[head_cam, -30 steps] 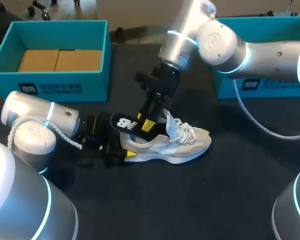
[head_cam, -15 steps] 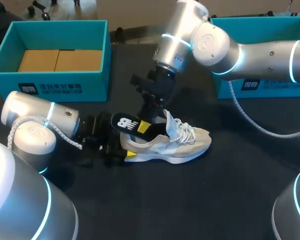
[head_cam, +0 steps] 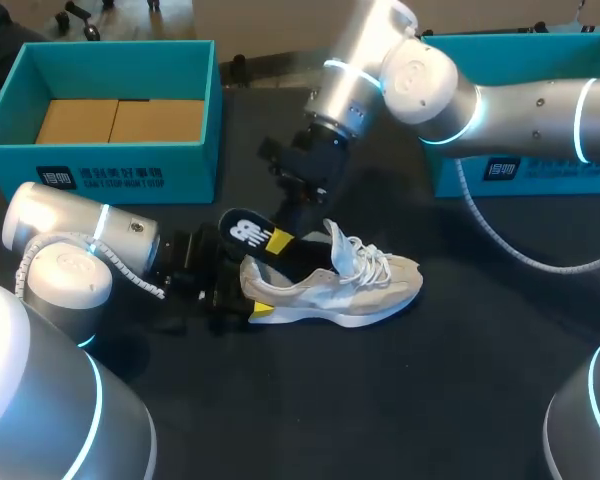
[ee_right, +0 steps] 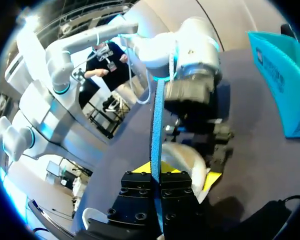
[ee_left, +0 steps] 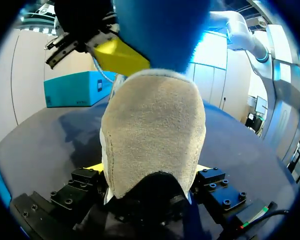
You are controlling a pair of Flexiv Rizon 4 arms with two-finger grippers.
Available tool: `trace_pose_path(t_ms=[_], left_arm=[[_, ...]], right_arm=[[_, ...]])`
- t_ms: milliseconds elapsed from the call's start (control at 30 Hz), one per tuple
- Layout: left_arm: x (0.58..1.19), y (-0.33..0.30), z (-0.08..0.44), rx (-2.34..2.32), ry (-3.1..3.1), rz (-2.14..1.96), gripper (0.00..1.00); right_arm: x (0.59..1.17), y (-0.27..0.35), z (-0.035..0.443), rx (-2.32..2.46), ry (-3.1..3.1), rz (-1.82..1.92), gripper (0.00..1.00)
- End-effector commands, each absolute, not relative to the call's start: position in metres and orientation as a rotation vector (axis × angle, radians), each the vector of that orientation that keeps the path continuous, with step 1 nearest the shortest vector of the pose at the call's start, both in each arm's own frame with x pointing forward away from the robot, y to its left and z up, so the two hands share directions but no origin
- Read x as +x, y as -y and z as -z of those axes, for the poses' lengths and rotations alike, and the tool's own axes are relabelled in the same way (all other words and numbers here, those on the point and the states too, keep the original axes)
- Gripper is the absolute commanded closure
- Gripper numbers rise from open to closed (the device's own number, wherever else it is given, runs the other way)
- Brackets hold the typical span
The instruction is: Take the shoe out of the shoebox, open the shoe tongue, remove and reinsert the insole, then place the shoe into the shoebox
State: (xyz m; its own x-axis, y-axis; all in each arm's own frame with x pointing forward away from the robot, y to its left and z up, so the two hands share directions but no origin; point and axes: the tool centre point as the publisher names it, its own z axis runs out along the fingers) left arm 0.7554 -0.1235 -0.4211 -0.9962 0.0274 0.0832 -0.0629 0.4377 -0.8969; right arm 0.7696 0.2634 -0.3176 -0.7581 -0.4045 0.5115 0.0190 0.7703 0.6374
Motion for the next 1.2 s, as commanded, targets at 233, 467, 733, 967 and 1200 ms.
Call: trace_pose_path(t_ms=[233, 467, 733, 967, 1200], left_arm=[[0.756, 0.124, 0.421, 0.032, 2.592, -1.617, 1.00], [0.756, 0.124, 0.421, 0.032, 2.592, -1.617, 1.00], [0.756, 0.124, 0.421, 0.032, 2.592, -1.617, 1.00], [0.756, 0.124, 0.421, 0.032, 2.592, -1.617, 1.00], [0.756, 0.124, 0.421, 0.032, 2.592, -1.617, 1.00]], right_arm=[[0.786, -0.263, 0.287, 0.261, 2.367, 0.979, 1.00], [0.805, -0.269, 0.260, 0.214, 2.403, 1.100, 1.00], [0.830, -0.272, 0.232, 0.178, 2.514, 1.244, 1.00], [0.853, -0.276, 0.215, 0.143, 2.672, 1.368, 1.00], [0.871, -0.275, 0.200, 0.035, 2.857, 1.489, 1.00]])
